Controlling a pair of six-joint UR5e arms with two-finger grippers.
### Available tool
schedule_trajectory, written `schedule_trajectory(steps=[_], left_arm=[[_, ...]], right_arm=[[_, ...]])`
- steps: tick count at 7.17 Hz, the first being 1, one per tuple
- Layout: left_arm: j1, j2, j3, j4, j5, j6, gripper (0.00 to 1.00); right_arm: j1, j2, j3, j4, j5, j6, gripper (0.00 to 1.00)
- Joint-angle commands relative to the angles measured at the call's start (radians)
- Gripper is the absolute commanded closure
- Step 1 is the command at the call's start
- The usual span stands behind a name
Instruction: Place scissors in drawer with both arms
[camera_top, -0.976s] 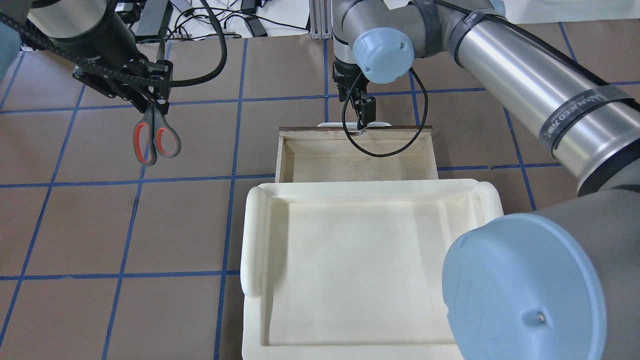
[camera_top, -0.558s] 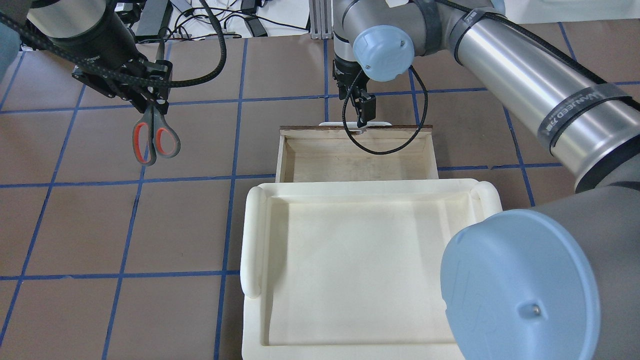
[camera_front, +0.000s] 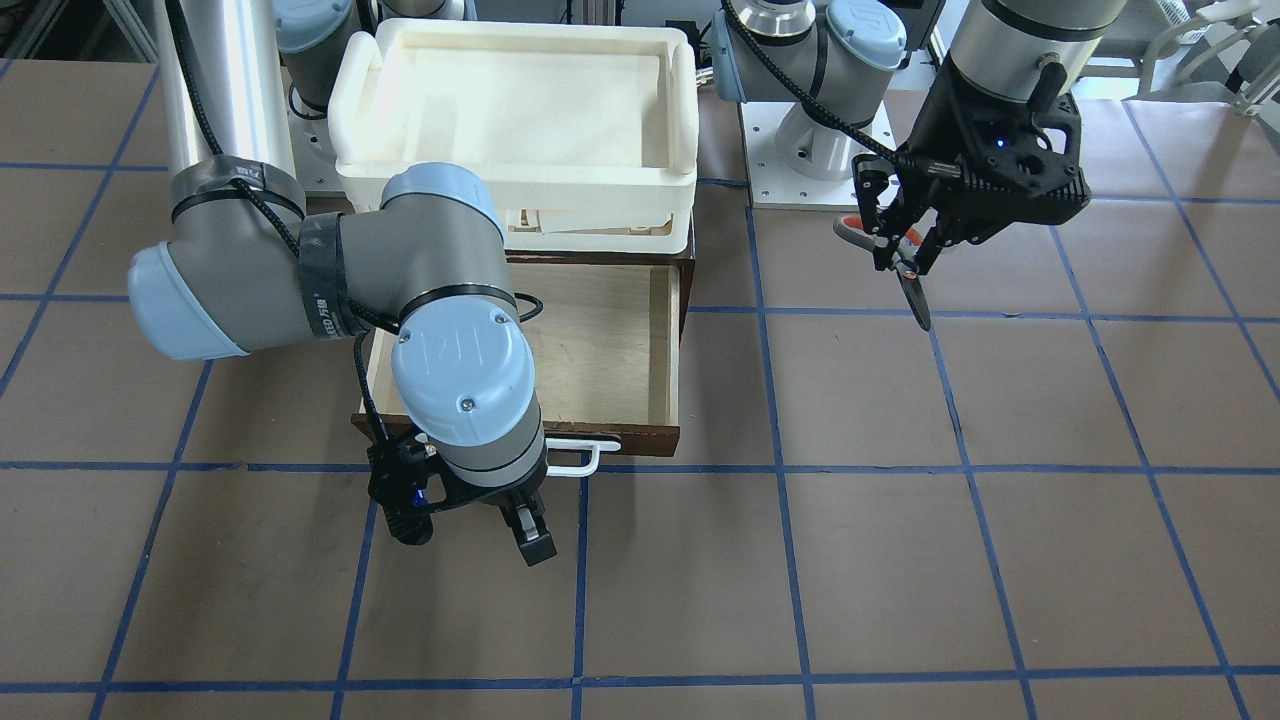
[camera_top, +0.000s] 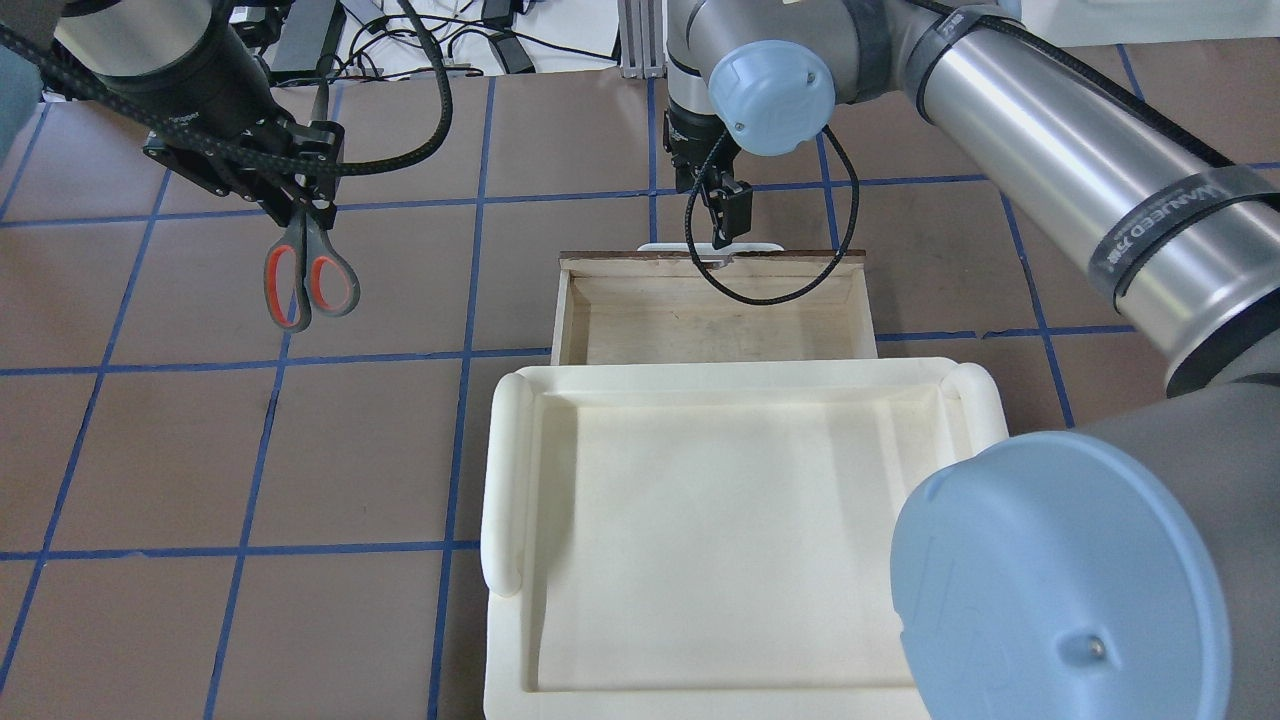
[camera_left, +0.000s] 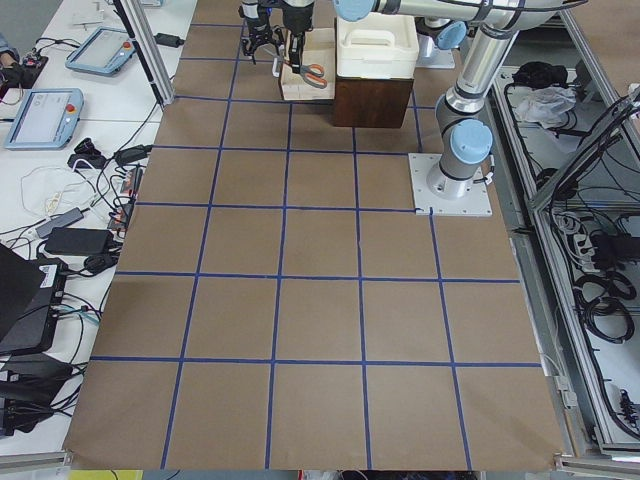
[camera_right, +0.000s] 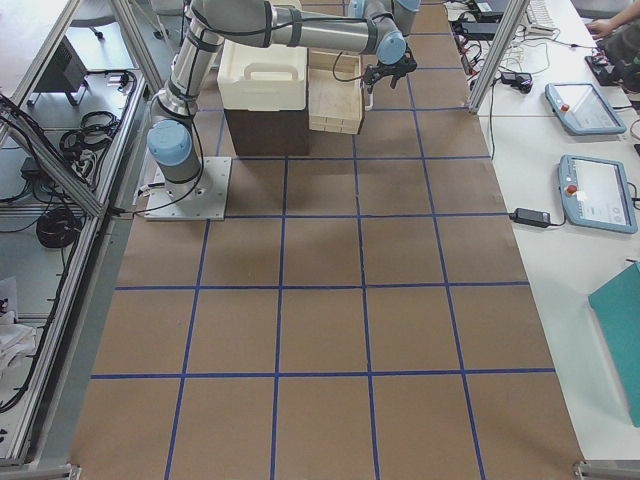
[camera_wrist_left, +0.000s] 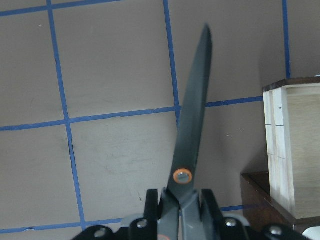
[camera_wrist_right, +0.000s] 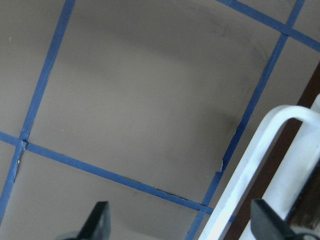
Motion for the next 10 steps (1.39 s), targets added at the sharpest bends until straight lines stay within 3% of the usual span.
schedule_trajectory(steps=[1,6,8,10], left_arm=[[0.0,-0.002,-0.001,-0.01,0.0,0.034,0.86],[0.0,-0.002,-0.001,-0.068,0.016,0.48,0.87],[-0.003,0.003,-0.001,-0.084,0.05,0.734,0.87],[-0.029,-0.008,-0.001,-0.086,0.075,0.951,0.87]], right_arm=[[-0.001,-0.055,-0.001,0.007,-0.014,-0.1,0.0],[-0.097,-0.222,0.014,0.077,-0.014,-0.832,0.0],[-0.148,-0.311,0.057,0.126,-0.017,-1.202,0.0],[-0.157,-0.396,0.126,0.13,-0.022,-1.271,0.0]])
